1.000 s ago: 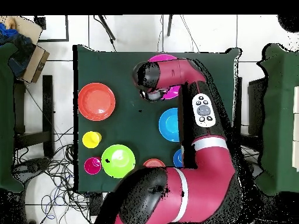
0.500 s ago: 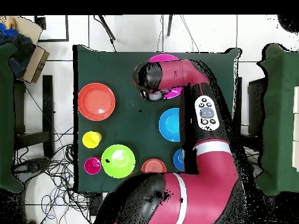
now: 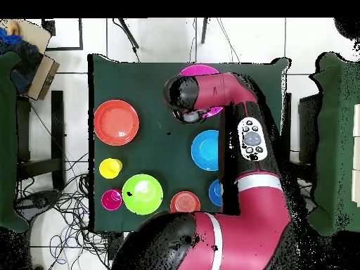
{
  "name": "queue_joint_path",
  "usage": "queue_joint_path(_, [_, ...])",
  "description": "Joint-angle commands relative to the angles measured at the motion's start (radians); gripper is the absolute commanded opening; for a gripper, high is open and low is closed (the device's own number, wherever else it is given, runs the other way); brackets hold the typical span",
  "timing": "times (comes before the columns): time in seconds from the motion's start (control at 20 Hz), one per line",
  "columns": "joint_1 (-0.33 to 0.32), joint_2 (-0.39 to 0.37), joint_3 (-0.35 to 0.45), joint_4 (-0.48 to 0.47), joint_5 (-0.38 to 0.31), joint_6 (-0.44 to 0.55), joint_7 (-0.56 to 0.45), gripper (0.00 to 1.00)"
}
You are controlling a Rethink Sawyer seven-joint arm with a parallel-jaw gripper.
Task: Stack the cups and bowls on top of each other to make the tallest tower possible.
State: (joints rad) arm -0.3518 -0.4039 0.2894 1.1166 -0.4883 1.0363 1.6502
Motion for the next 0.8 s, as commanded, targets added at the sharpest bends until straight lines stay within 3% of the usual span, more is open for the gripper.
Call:
queue_joint_path(0.05, [0.037,0.016,-0.023,0.048,0.015,-0.071,0.145,1.00])
queue_joint_path(0.8, [0.061,0.025,-0.056,0.042,0.034,-0.081,0.128,1.00])
